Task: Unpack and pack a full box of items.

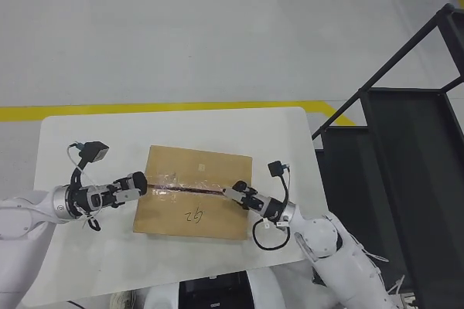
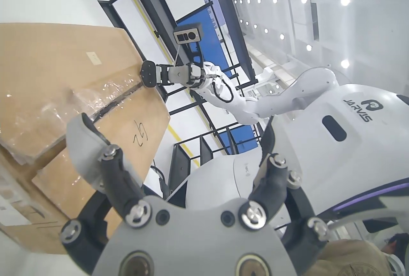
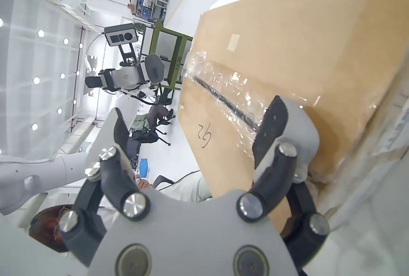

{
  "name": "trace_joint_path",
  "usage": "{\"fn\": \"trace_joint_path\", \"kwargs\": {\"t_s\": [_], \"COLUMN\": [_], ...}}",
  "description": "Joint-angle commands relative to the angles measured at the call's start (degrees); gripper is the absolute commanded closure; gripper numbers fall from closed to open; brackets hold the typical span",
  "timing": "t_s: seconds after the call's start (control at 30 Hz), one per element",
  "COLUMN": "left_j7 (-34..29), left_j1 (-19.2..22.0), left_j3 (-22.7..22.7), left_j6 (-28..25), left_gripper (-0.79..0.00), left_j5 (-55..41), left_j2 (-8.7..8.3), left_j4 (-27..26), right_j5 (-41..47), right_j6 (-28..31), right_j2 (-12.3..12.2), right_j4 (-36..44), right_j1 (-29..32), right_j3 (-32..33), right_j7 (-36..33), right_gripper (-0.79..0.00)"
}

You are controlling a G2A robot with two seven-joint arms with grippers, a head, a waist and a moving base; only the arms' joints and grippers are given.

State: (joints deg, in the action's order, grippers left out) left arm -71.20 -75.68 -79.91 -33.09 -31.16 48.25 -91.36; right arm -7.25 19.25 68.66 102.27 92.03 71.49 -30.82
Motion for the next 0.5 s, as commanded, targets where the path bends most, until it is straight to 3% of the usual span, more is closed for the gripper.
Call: {"fn": "trace_joint_path", "kwargs": {"t_s": [0.0, 0.2, 0.47], "left_j7": [0.09, 0.35, 1.11], "left_j1": [-0.28, -1.40, -4.57], "left_j3": [-0.23, -1.37, -5.33], "left_j6": [-0.09, -0.35, -1.11], "left_gripper": [-0.785, -0.785, -0.785], "left_j5": [-0.11, -0.41, -1.61], "left_j2": [-0.08, -0.37, -1.11], "left_j4": [0.04, -0.28, -0.80], "right_j5": [-0.37, -1.49, -0.94], "right_j6": [-0.60, -3.93, -8.67], "right_j2": [0.10, 0.97, 3.45], "right_j4": [0.59, 0.71, -5.13], "right_j1": [-0.39, -3.93, -12.24], "right_j3": [-1.13, -6.94, -16.66], "right_j7": [0.00, 0.91, 5.33], "right_gripper": [-0.785, -0.785, -0.785]}}
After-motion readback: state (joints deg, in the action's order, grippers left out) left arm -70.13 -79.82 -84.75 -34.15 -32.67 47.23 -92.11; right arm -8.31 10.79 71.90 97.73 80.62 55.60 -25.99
